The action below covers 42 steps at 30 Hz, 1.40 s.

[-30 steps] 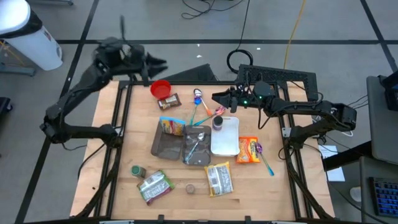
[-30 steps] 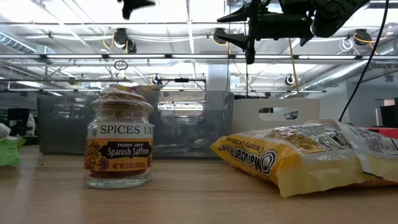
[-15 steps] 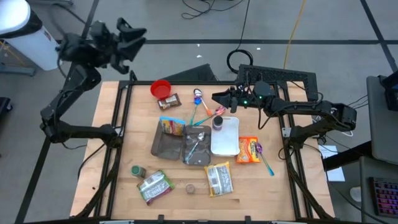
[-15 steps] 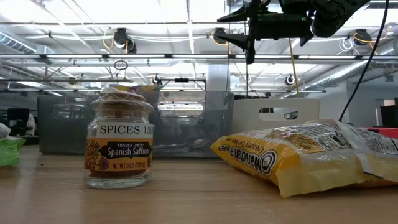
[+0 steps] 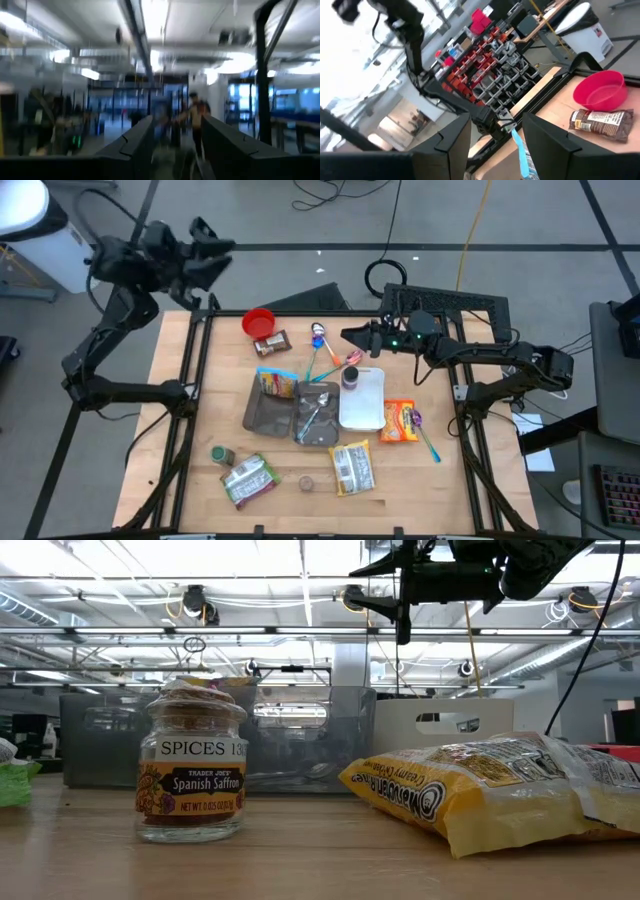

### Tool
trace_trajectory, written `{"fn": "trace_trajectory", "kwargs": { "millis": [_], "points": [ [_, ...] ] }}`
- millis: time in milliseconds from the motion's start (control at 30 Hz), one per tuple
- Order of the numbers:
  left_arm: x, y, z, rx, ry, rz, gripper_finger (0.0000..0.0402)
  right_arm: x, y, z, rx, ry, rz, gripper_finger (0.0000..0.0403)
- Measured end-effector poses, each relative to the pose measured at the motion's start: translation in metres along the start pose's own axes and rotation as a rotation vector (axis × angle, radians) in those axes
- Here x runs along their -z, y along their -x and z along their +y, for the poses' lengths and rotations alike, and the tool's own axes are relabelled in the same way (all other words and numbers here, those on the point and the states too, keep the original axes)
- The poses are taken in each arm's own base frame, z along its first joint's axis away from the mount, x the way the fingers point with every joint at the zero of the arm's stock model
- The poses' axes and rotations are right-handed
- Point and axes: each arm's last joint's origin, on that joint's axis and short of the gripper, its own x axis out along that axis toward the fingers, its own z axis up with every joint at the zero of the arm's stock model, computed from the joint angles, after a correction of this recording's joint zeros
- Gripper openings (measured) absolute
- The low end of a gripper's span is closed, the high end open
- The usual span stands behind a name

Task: Pick & Place Food Item
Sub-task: Put the orange spoon into the right gray bin

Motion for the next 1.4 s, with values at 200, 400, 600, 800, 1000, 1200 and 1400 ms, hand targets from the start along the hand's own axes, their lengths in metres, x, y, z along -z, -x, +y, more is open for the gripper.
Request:
{"fn": "trace_trajectory", "kwargs": {
  "millis": [200,400,600,800,1000,1200,1400],
  "points": [
    [0.026,0.009,0.001,-0.129,0.033,0.254,0.0173,0.0,0.0,0.0,0.002,0.009,-0.004,0.0171],
    [0.033,0.033,-0.014,-0.278,0.014,0.437,0.0173,0.0,0.0,0.0,0.002,-0.003,-0.003,0.0171],
    [0.03,0.056,-0.034,-0.312,0.081,0.524,0.0172,0.0,0.0,0.0,0.003,0.005,-0.003,0.0171],
    [0.033,0.079,-0.054,-0.337,0.192,0.632,0.0172,0.0,0.0,0.0,0.004,0.032,-0.004,0.0171],
    [0.044,0.089,-0.059,-0.377,0.295,0.756,0.0173,-0.002,0.0,-0.002,0.018,0.058,-0.016,0.0171],
    [0.055,0.088,-0.051,-0.453,0.298,0.774,0.0173,-0.022,-0.01,0.012,0.102,0.124,0.006,0.0171],
    [0.076,0.079,-0.036,-0.48,0.291,0.771,0.0173,-0.055,-0.034,0.033,0.251,0.236,0.181,0.0171]
  ]
}}
